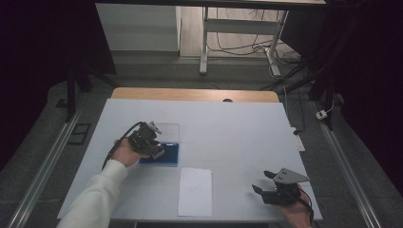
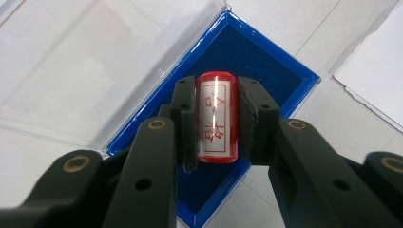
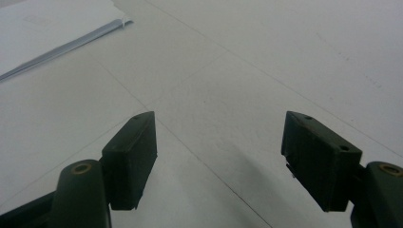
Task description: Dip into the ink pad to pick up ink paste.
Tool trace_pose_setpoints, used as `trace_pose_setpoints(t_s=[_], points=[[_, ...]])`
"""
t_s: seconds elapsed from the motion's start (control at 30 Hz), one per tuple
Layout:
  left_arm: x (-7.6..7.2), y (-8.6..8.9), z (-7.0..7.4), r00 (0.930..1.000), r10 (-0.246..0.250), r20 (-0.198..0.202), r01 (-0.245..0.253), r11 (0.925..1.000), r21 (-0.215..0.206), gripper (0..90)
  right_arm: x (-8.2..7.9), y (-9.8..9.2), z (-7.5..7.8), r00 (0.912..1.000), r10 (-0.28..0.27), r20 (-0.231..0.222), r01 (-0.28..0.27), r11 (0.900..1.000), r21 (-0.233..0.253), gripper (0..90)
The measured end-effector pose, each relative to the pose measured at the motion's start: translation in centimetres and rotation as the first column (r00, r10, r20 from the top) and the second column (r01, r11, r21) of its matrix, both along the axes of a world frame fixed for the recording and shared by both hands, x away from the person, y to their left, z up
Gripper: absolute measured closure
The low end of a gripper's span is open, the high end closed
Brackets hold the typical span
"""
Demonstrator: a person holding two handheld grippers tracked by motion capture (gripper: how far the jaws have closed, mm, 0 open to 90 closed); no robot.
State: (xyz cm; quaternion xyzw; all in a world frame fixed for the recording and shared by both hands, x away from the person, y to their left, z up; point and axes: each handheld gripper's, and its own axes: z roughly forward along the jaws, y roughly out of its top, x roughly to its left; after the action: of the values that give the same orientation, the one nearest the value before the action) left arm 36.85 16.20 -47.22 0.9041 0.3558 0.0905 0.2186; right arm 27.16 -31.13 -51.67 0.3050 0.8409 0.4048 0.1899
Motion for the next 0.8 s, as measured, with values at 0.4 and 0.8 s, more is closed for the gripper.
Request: trace_pose_setpoints(t_s=[0.4,0.8], points=[[0.03,-0.6,-0.31,1.0,-0.003,-0.004,0.003,0.9994,0.036,70.7,-0.02,0.08,0.01,1.0,0.001,0.0,-0.001,1.0,0.002,27.3],[-0.07,-0.65,-0.53,1.0,0.004,0.002,-0.005,0.9994,0.034,70.9,-0.01,0.15,0.03,1.0,0.0,-0.002,0.0,1.0,0.0,27.3]])
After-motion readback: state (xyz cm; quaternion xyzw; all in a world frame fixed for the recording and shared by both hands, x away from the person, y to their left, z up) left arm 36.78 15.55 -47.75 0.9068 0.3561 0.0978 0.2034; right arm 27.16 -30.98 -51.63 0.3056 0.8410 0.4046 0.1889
